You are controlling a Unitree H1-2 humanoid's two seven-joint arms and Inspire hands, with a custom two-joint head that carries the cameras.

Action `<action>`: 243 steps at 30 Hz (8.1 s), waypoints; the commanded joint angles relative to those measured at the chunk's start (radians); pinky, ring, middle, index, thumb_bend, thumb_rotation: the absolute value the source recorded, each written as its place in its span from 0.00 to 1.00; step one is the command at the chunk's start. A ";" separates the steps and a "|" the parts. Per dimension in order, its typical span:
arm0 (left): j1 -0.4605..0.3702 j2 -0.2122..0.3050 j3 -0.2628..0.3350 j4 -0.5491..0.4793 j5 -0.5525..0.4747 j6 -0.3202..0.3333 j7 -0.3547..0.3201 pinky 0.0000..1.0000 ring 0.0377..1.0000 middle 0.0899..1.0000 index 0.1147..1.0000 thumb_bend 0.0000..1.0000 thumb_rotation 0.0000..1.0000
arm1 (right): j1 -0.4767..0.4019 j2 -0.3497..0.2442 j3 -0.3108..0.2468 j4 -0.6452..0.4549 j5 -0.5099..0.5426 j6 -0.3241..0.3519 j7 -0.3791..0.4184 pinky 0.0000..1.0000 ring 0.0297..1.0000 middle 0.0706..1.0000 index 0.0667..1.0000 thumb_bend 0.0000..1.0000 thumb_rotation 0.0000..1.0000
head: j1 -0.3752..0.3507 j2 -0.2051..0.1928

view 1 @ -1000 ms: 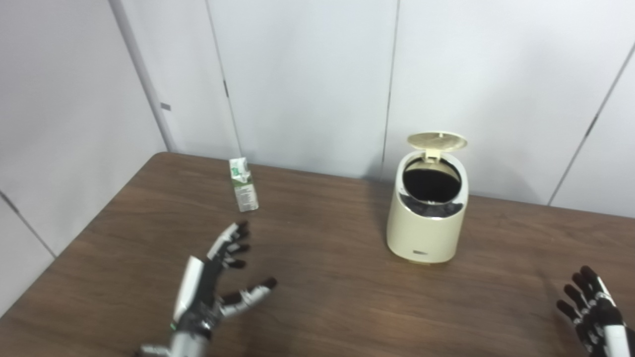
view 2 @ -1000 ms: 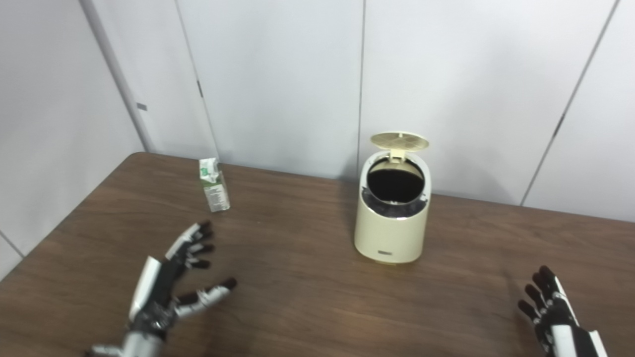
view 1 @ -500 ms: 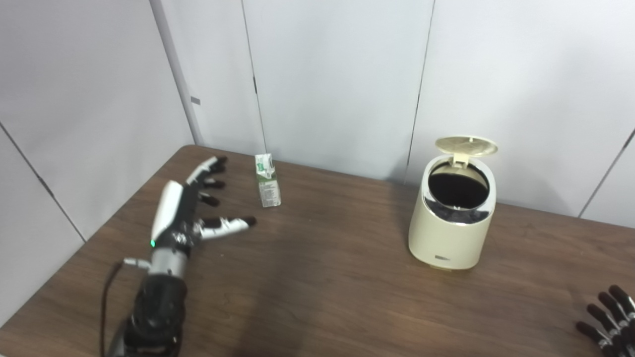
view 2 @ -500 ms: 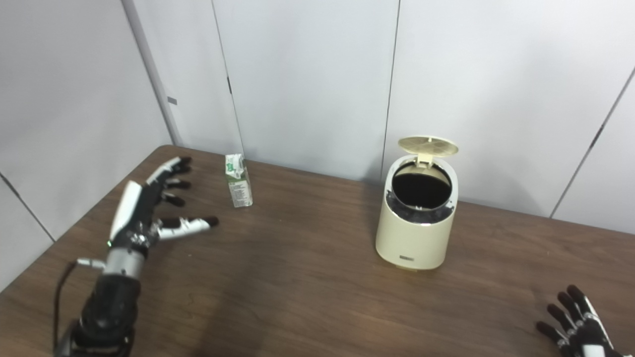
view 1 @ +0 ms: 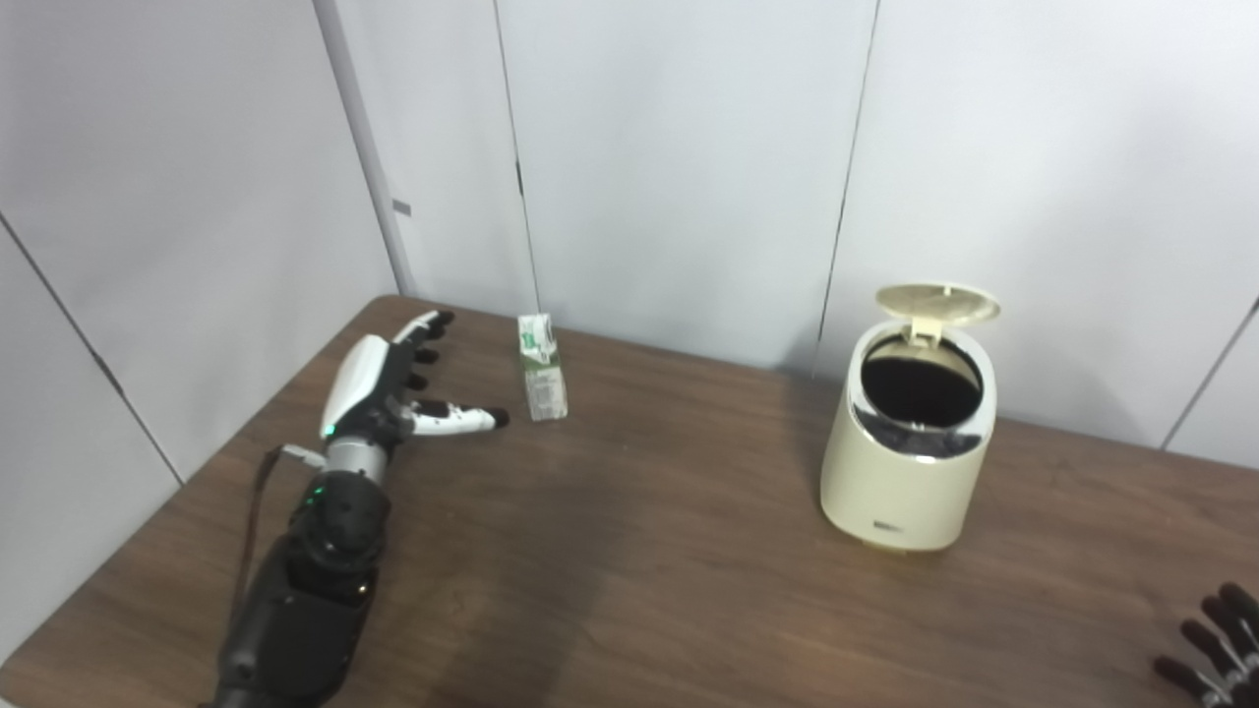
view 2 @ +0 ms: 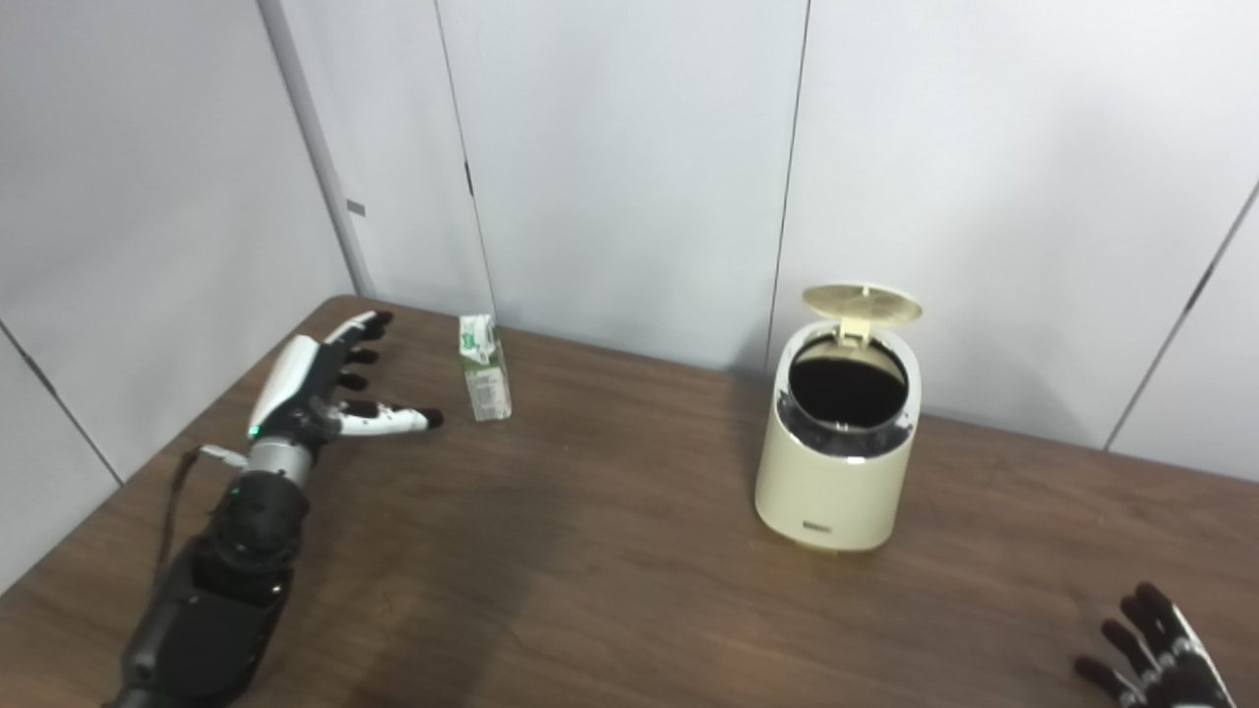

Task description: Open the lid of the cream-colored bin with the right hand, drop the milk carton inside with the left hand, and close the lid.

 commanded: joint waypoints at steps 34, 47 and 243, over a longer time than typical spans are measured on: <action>-0.324 0.081 -0.156 0.255 -0.115 0.078 -0.114 0.72 0.81 0.88 0.94 0.93 0.10 | -0.018 0.013 0.004 -0.016 -0.055 -0.017 -0.023 0.81 0.88 0.87 0.86 0.68 0.93 | -0.036 -0.021; -0.336 0.087 -0.150 0.292 -0.112 0.011 -0.080 0.68 0.75 0.82 0.87 0.89 0.01 | -0.021 0.021 0.009 -0.002 -0.060 -0.025 -0.023 0.86 0.90 0.87 0.86 0.71 0.94 | -0.043 -0.022; -0.465 -0.304 -0.602 0.318 0.621 -0.546 0.677 0.60 0.64 0.63 0.51 0.74 0.07 | 0.010 0.146 0.126 -0.097 -0.175 -0.014 -0.109 0.81 0.89 0.89 0.95 0.53 0.99 | -0.440 -0.052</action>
